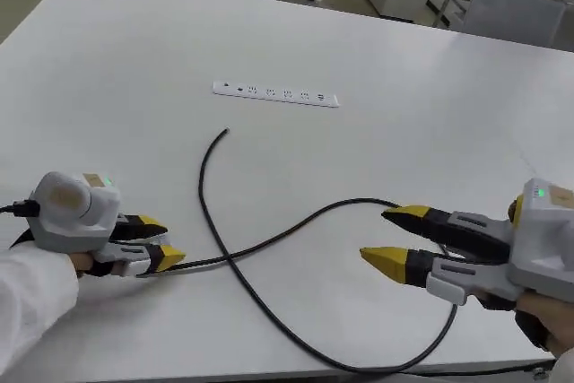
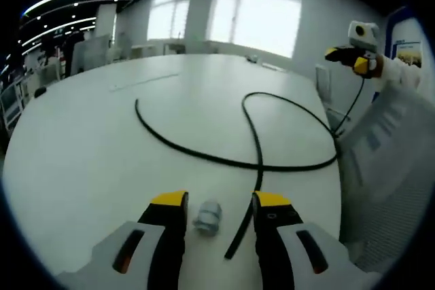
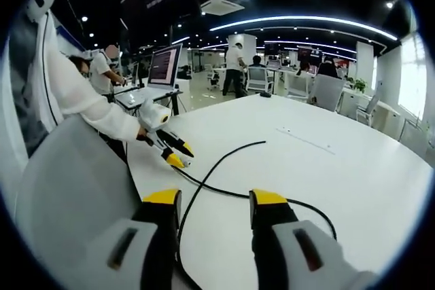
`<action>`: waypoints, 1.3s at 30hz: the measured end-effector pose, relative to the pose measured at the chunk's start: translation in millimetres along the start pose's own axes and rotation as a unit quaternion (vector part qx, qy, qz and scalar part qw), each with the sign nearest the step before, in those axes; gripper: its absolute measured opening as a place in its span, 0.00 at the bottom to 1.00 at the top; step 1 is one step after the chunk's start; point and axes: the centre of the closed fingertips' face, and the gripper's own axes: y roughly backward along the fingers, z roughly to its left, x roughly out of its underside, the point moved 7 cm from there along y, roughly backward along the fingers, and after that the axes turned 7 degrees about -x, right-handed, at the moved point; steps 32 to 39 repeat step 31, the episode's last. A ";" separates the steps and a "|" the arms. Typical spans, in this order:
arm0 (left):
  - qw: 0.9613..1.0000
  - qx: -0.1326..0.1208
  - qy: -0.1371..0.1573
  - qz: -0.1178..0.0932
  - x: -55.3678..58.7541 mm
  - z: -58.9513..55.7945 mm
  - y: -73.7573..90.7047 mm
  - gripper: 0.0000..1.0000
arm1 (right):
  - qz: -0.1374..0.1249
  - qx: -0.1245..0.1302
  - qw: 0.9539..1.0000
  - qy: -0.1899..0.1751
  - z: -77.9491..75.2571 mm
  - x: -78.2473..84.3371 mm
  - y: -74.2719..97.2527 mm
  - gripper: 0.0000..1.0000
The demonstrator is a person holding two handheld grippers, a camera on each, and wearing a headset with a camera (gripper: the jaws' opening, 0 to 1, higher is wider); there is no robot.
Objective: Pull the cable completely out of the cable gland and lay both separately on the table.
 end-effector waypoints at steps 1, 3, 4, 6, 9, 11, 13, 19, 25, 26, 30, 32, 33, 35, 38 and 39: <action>1.000 -0.002 0.004 -0.003 -2.2 0.1 5.9 0.45 | -0.008 0.000 1.000 -0.002 -1.2 1.2 1.3 0.46; 0.999 -0.008 0.031 -0.021 -10.8 -0.8 22.8 0.53 | -0.014 0.001 1.000 -0.017 -2.4 3.5 2.8 0.52; 0.999 -0.014 0.031 -0.030 -17.4 -2.2 34.9 0.57 | -0.011 0.002 1.000 -0.023 -2.7 5.1 3.6 0.54; 0.996 -0.032 0.029 -0.081 -36.1 -7.8 57.6 0.58 | -0.001 0.007 1.000 -0.028 -3.0 9.4 6.2 0.57; 0.996 -0.029 0.031 -0.079 -52.9 -24.2 90.3 0.74 | 0.022 0.017 0.998 -0.060 -2.1 19.9 14.1 0.63; 0.997 -0.037 0.037 -0.052 -57.4 -33.4 108.2 0.97 | 0.027 0.020 0.996 -0.087 -0.6 26.2 20.5 0.65; 0.997 -0.066 0.020 -0.022 -51.4 -36.3 125.6 0.94 | 0.027 0.028 0.994 -0.102 0.5 31.6 26.2 0.65; 0.991 -0.055 0.113 -0.034 -27.8 -54.5 147.2 0.95 | 0.015 0.041 0.988 -0.147 9.6 45.1 38.1 0.65; 0.993 -0.068 0.092 -0.020 -17.0 -63.3 156.4 0.95 | 0.029 0.043 0.986 -0.159 15.8 54.4 40.6 0.64; 0.993 -0.064 0.094 -0.025 -16.6 -64.4 157.3 0.95 | 0.029 0.043 0.986 -0.159 15.6 54.9 40.0 0.64; 0.992 -0.067 0.106 -0.033 -15.5 -65.4 155.5 0.95 | 0.026 0.043 0.985 -0.166 15.8 55.9 38.3 0.64; 0.991 -0.068 0.108 -0.033 -14.1 -65.9 154.7 0.95 | 0.027 0.042 0.985 -0.166 16.1 55.8 37.3 0.64; 0.991 -0.068 0.108 -0.033 -14.1 -65.9 154.7 0.95 | 0.027 0.042 0.985 -0.166 16.1 55.8 37.3 0.64; 0.991 -0.068 0.108 -0.033 -14.1 -65.9 154.7 0.95 | 0.027 0.042 0.985 -0.166 16.1 55.8 37.3 0.64; 0.991 -0.068 0.108 -0.033 -14.1 -65.9 154.7 0.95 | 0.027 0.042 0.985 -0.166 16.1 55.8 37.3 0.64; 0.991 -0.068 0.108 -0.033 -14.1 -65.9 154.7 0.95 | 0.027 0.042 0.985 -0.166 16.1 55.8 37.3 0.64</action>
